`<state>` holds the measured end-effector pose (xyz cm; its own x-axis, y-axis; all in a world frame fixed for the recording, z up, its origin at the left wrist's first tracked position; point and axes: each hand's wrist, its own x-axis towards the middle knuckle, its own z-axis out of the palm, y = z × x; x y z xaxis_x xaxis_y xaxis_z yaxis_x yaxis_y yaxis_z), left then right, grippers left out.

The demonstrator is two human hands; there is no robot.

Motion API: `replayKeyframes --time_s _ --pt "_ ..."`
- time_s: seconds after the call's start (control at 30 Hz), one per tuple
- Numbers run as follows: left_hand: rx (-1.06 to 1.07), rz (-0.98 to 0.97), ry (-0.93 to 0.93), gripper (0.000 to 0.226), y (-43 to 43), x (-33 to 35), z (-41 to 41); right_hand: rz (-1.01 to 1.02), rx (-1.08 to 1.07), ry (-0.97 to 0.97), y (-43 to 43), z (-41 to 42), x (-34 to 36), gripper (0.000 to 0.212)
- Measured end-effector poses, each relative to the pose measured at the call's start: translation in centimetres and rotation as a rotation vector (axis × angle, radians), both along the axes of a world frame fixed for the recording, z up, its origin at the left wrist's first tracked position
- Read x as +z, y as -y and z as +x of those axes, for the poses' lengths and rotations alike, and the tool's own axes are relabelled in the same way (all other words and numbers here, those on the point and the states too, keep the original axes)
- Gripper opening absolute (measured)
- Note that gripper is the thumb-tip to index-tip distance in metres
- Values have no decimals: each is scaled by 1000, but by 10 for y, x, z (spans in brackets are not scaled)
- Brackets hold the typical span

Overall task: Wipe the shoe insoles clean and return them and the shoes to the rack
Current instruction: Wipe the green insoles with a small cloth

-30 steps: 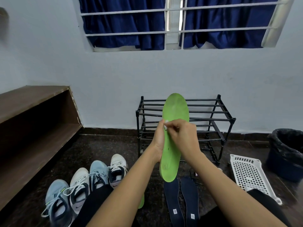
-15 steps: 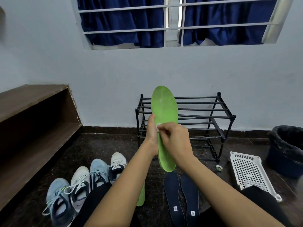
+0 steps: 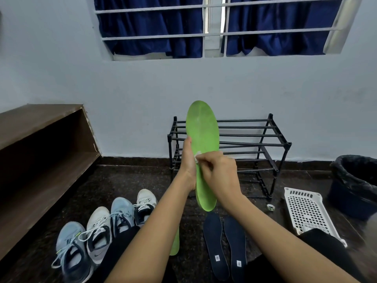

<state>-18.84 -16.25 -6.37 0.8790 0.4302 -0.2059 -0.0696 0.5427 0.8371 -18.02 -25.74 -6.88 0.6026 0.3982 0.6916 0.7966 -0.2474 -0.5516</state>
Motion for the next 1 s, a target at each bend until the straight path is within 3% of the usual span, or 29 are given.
replayKeyframes --time_s 0.17,0.47,0.77,1.0 --pt "20 -17 25 64 0 -2 -2 -125 92 -68 6 11 4 15" --pt "-54 14 23 63 17 -3 -2 -169 -16 81 8 31 10 13" --pt "53 10 48 61 5 -1 -4 -290 65 -20 7 16 5 20" --pt "-16 54 -10 64 25 -4 -1 -242 -162 -40 6 34 4 21"
